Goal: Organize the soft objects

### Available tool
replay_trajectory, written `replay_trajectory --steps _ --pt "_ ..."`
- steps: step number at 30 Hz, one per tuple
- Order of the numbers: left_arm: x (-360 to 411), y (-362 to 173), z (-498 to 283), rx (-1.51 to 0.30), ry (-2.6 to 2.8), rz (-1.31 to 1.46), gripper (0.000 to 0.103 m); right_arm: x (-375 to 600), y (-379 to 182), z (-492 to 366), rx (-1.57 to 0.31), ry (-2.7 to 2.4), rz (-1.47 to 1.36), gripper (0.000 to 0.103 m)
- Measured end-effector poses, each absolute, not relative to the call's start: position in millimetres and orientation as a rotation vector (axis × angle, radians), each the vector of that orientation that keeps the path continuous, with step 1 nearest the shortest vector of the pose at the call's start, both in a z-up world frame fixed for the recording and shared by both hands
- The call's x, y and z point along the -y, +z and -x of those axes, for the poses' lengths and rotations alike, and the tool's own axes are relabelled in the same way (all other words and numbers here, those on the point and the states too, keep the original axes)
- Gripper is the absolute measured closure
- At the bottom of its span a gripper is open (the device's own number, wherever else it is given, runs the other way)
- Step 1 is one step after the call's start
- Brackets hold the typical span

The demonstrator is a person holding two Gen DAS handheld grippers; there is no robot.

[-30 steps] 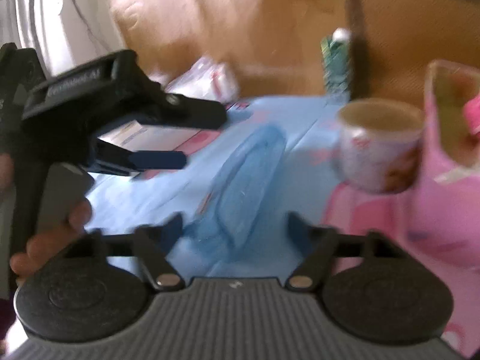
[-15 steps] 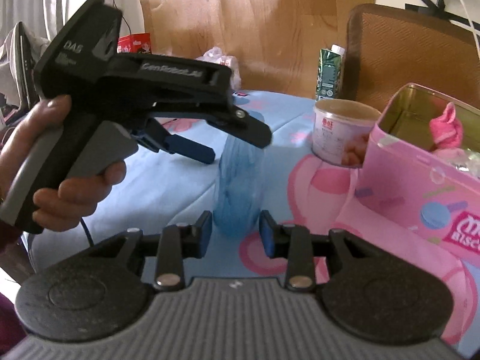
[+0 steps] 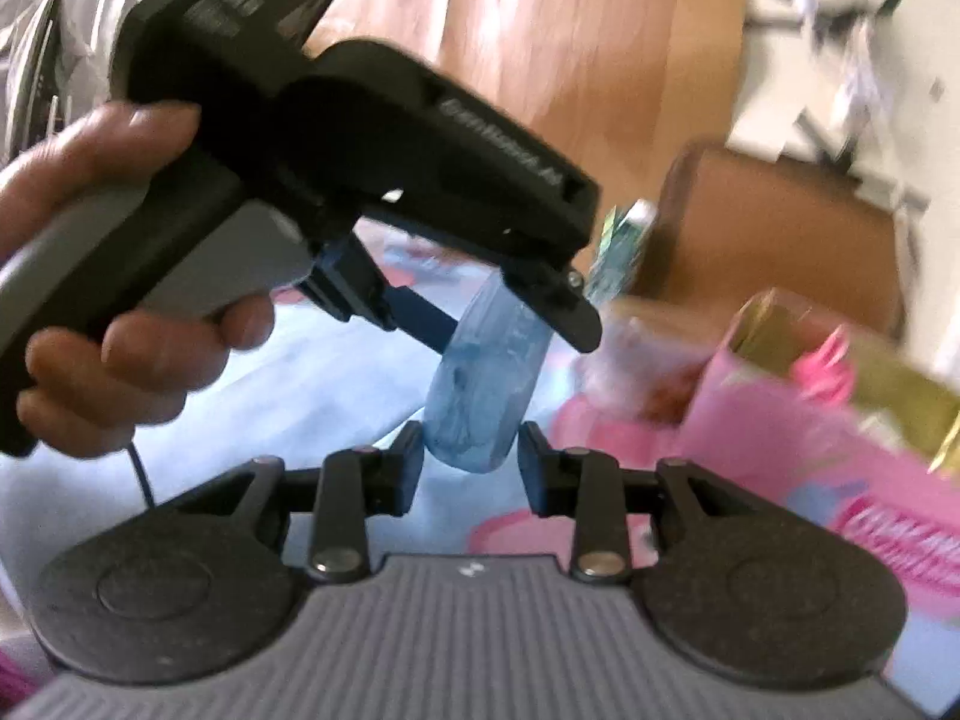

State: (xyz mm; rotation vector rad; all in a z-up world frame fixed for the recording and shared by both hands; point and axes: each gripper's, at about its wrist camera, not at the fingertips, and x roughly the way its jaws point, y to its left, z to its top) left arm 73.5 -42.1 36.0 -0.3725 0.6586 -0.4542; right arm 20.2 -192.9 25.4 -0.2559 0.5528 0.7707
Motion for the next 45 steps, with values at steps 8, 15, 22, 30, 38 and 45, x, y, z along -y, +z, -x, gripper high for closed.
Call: replay_trajectory --steps 8,15,22,30,38,45 --pt "121 60 -118 -0.649 -0.614 0.268 0.035 236 46 -43 -0.446 0.569 0.224 0.067" --pt "172 55 -163 -0.658 -0.599 0.168 0.033 270 40 -95 -0.51 0.453 0.16 0.066" --pt "173 57 -158 -0.631 -0.534 0.116 0.026 270 30 -134 -0.533 0.38 0.081 0.056" --pt "164 62 -112 -0.589 -0.439 0.006 0.018 273 39 -92 -0.519 0.373 0.026 0.055" --pt "133 59 -59 -0.551 -0.335 -0.03 0.0 306 49 -61 -0.546 0.217 -0.128 0.035" --pt "104 51 -26 -0.59 -0.245 -0.023 0.0 310 52 -61 -0.694 0.213 -0.332 0.024"
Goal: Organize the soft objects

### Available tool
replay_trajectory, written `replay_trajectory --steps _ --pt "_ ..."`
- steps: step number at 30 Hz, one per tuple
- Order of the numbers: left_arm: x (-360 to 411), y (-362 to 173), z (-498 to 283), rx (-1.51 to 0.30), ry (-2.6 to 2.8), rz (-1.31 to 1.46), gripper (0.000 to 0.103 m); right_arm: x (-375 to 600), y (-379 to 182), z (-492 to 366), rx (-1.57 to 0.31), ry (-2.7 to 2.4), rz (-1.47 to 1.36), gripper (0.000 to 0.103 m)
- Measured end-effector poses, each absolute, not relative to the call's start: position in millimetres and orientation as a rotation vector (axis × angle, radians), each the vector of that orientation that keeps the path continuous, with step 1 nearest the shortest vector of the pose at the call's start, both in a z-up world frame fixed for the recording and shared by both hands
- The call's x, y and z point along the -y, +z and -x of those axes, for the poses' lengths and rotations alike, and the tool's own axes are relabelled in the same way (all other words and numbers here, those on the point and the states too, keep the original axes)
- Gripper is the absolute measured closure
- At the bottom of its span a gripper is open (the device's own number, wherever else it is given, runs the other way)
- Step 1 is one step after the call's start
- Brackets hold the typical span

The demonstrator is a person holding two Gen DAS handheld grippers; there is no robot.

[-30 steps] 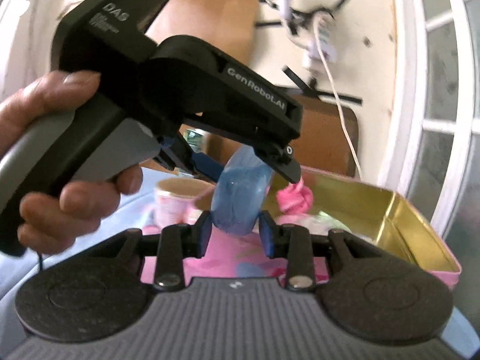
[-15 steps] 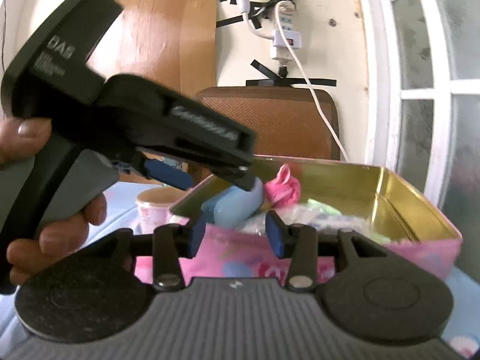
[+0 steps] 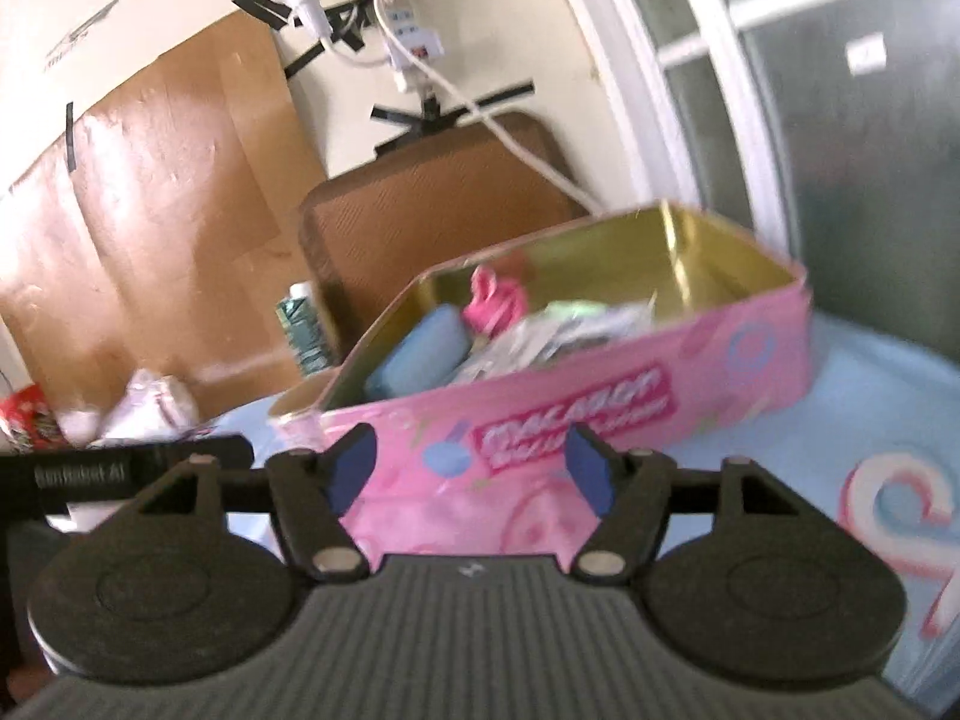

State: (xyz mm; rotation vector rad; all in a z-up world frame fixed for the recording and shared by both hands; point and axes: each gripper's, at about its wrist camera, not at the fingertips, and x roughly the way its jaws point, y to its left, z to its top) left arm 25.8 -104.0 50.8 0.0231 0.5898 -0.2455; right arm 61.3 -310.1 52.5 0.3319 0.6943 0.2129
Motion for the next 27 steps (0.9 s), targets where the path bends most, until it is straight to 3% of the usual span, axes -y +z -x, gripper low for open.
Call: replay_trajectory --steps 2,27 --pt "98 49 -20 -0.6 -0.23 -0.026 0.0 304 52 -59 -0.718 0.23 -0.366 0.02" --pt "88 43 -1 -0.595 -0.277 -0.033 0.0 272 60 -50 -0.756 0.273 -0.36 0.018"
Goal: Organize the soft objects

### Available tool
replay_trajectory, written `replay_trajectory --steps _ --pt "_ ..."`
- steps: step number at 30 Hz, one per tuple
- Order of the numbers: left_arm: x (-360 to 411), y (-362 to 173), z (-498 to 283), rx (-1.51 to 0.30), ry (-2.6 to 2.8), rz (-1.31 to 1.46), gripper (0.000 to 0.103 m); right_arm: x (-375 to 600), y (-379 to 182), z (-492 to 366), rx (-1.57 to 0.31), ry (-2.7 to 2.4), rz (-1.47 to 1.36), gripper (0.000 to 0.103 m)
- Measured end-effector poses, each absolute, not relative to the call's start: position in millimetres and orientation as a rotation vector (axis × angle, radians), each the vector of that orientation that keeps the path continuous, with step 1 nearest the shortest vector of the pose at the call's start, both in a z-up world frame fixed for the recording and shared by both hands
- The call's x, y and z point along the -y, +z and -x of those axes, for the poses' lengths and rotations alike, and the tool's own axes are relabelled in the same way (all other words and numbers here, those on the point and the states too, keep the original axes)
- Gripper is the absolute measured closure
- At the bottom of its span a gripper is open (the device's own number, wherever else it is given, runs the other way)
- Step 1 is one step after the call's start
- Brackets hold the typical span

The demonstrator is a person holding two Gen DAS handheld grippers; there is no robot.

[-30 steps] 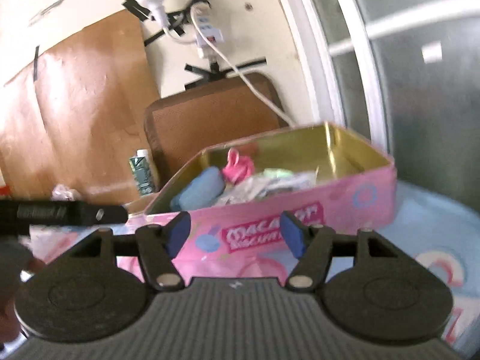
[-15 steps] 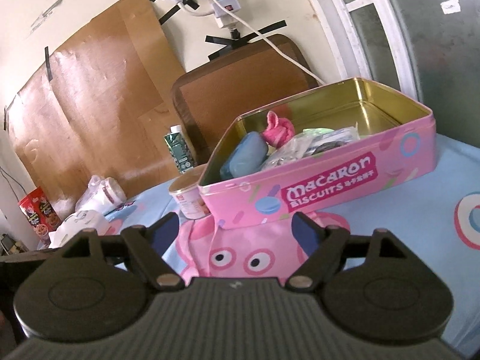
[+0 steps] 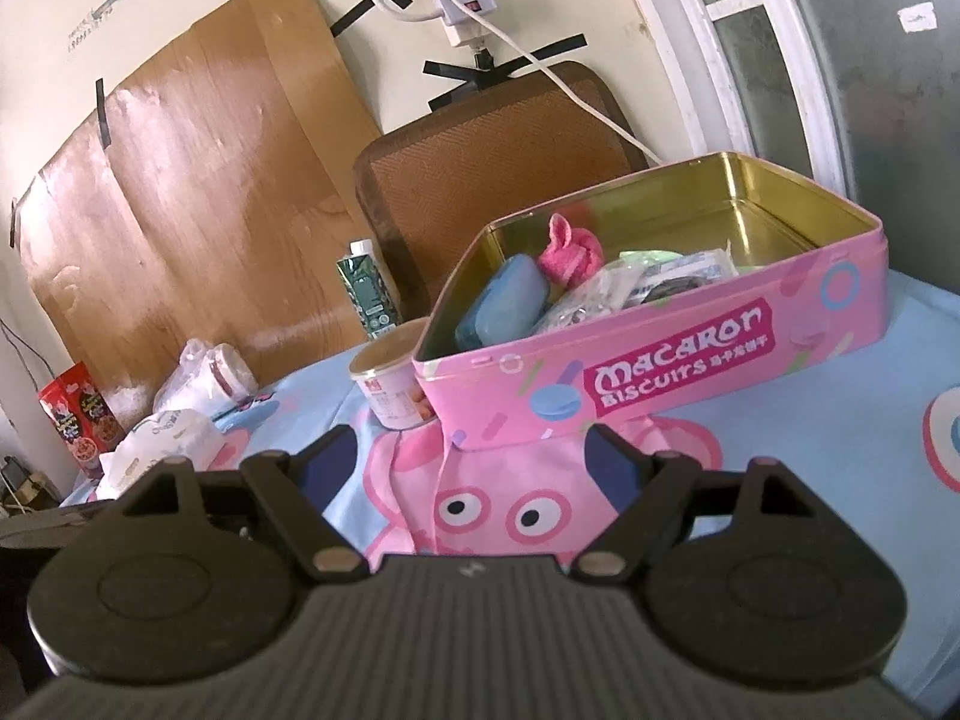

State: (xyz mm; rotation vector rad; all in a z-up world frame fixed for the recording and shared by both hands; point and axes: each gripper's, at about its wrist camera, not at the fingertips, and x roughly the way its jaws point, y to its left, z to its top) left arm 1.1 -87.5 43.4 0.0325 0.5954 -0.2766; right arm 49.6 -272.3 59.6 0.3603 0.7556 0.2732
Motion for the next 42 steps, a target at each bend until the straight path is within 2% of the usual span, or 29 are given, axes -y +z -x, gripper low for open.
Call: replay_trajectory --steps 12,42 --pt "81 46 1 -0.546 -0.188 -0.07 0.0 272 53 -50 -0.772 0.248 -0.373 0.017" --pt "94 37 -2 -0.636 -0.178 -0.149 0.0 286 42 -49 -0.804 0.236 -0.429 0.015"
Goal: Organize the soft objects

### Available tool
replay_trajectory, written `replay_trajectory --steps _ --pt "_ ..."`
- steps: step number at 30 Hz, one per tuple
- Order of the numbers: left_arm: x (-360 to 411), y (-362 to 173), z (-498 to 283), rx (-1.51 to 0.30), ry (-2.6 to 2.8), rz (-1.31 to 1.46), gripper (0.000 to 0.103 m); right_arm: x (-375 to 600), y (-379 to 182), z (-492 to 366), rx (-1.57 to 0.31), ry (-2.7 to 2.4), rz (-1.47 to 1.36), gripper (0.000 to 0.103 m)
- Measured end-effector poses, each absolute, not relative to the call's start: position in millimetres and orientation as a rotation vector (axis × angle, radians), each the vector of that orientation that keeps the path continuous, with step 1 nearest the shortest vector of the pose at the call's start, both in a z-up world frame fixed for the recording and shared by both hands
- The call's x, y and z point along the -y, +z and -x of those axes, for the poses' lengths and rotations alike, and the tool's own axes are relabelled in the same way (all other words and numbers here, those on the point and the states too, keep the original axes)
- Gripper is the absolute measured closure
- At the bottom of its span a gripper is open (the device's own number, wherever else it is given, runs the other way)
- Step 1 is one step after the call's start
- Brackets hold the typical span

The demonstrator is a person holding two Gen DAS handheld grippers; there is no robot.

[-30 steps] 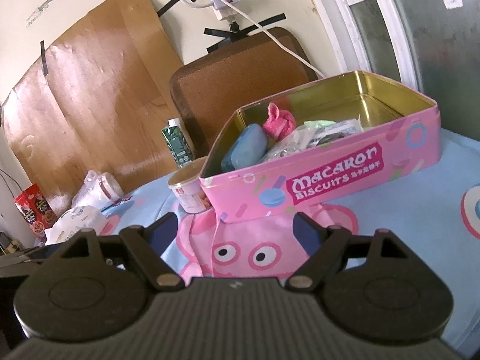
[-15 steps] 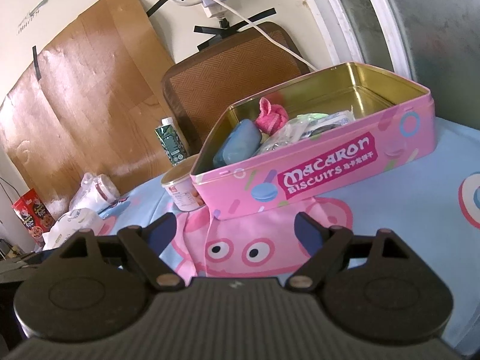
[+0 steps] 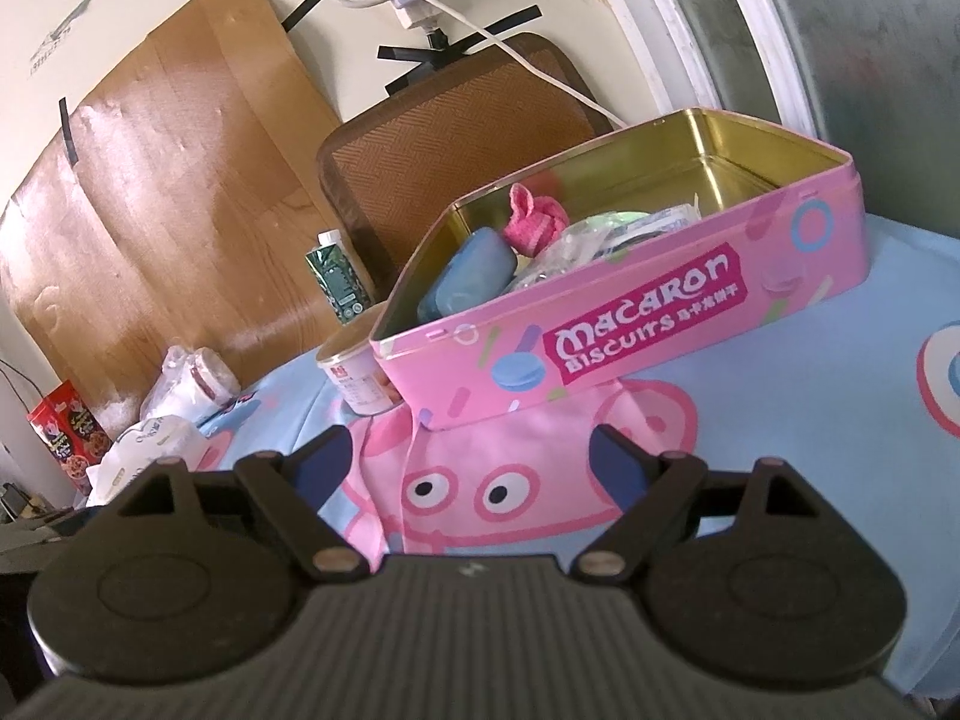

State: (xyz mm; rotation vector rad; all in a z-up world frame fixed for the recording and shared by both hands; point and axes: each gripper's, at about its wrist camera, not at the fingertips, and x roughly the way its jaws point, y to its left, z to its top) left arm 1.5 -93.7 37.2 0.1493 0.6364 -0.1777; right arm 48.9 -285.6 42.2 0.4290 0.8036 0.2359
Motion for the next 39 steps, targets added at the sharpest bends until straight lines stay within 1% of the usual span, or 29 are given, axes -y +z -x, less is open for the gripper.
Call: replay_trajectory --steps 30,39 --pt "92.0 31.8 -6.3 -0.696 -0.197 -0.167 0.0 290.2 35.8 -54.5 -0.828 0.245 -0.443 0.014" --pt "91.8 33.2 -2.1 -0.655 -0.173 -0.193 0.0 290.0 34.0 -54.3 -0.832 0.242 -0.444 0.014"
